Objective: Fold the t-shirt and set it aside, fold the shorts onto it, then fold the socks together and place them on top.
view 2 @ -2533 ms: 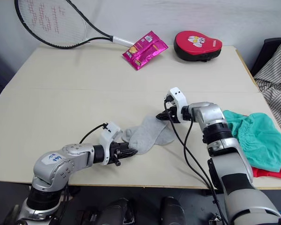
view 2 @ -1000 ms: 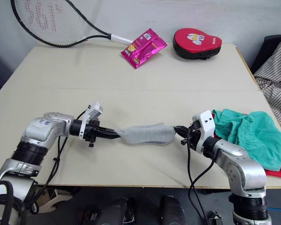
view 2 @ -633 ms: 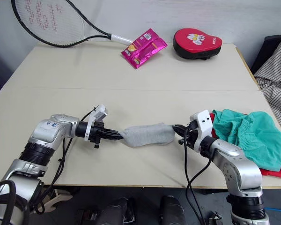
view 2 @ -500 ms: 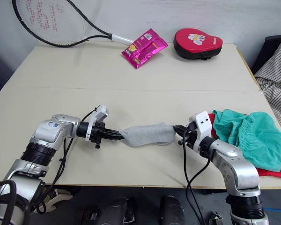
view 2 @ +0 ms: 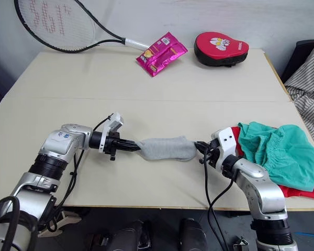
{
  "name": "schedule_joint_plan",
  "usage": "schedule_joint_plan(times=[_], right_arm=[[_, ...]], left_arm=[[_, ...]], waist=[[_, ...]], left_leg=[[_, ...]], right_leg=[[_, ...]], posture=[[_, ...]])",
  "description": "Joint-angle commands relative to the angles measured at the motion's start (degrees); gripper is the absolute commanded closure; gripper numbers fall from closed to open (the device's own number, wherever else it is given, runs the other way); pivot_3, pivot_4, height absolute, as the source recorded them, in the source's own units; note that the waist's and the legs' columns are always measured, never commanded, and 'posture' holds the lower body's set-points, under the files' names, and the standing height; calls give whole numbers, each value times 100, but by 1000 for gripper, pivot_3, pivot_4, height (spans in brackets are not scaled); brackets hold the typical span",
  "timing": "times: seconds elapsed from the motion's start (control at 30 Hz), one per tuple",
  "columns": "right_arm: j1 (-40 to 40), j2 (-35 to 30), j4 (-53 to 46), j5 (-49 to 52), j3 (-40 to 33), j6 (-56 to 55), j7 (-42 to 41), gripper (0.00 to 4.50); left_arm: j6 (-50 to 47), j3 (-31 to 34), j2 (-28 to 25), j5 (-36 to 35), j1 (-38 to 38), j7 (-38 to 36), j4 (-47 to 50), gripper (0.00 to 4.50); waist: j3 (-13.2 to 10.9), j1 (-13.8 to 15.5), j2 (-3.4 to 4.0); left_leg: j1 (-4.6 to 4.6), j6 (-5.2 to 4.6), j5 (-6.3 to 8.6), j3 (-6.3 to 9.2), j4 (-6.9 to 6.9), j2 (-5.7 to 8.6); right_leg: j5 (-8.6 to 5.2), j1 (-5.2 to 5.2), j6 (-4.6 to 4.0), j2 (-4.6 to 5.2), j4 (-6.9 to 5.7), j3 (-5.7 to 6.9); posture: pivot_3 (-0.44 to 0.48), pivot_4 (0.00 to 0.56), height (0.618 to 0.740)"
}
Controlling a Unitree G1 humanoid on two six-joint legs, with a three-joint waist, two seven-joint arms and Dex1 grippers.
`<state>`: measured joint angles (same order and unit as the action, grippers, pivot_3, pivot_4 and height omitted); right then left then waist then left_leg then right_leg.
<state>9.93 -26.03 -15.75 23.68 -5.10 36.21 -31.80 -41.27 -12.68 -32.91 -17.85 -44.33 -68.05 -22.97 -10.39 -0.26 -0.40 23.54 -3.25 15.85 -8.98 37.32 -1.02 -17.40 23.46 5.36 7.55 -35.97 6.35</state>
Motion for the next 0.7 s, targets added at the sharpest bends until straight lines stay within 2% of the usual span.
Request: schedule_joint_plan(times=[0.03, 0.13, 0.17, 0.23, 0.3, 0.37, 0.43, 0.5, 0.57, 0.7], right_arm=[[-64, 119, -114, 144, -95, 13, 72, 4291], [-85, 131, -127, 124, -209, -36, 157, 3549], [-78, 69, -145, 123, -279, -103, 111, 3249], [-72, -13, -177, 150, -379, -186, 38, 2548], [-58, -173, -225, 183, -599, -394, -104, 1923], [-4, -287, -274, 346, -818, -516, -271, 1923], [123, -420, -433, 675, -972, -447, -513, 1874], [329, -493, -670, 880, -788, -311, -677, 2305], [505, -405, -840, 785, -372, -359, -675, 2849], [711, -103, -715, 180, 461, -755, -499, 4240]], left_arm=[[5, 188, -28, -54, 58, 19, 153, 4028], [344, 515, 52, -94, 184, 261, 223, 3269], [877, 733, 123, -90, 265, 404, 269, 2981], [1477, 1009, 217, -101, 372, 555, 325, 2952], [1381, 1224, 121, -249, 526, 525, 509, 2952], [1526, 1379, 5, -295, 709, 445, 705, 2952], [1597, 1523, -105, -352, 857, 438, 940, 3337], [1645, 1430, -269, -341, 1038, 260, 1349, 3861], [1648, 1422, -187, -444, 1073, 290, 1648, 4449], [1828, 1122, 159, -421, 1061, 325, 2014, 4500]], waist=[[0, 0, 0], [0, -4, 0], [0, -3, 0], [0, 0, 0], [0, 1, 0], [0, 1, 0], [0, -7, 0], [0, -22, 0], [0, -36, 0], [3, 5, -5]], left_leg=[[0, -1, 0, 0, 0, 0], [-1, -1, -1, 0, 0, -1], [-1, -1, -1, 0, 1, -1], [-1, -1, -1, 0, 1, -1], [0, -1, -1, 0, 3, -1], [-2, -1, 0, 0, 3, -1], [-4, -1, 0, 0, 1, -1], [-7, -1, 0, 0, -1, -2], [-11, 0, -1, -1, -2, -5], [-14, 3, -1, 0, -1, -6]], right_leg=[[0, 0, 0, 0, -1, 0], [0, 0, 0, 0, -1, 0], [0, 0, 0, 0, -2, -1], [0, 0, 0, 4, -1, -1], [0, -1, 0, 4, -1, -1], [0, -2, 0, 4, 0, -1], [0, -4, 0, 4, 0, -1], [0, -5, 0, 3, -1, -2], [0, -6, 0, 1, -1, -3], [0, -11, 0, 1, -1, -1]], posture=[[0, 150, 740], [0, 150, 740], [0, 150, 740], [0, 150, 740], [0, 150, 740], [0, 150, 740], [0, 150, 740], [0, 150, 740], [0, 150, 740], [0, 150, 740]])
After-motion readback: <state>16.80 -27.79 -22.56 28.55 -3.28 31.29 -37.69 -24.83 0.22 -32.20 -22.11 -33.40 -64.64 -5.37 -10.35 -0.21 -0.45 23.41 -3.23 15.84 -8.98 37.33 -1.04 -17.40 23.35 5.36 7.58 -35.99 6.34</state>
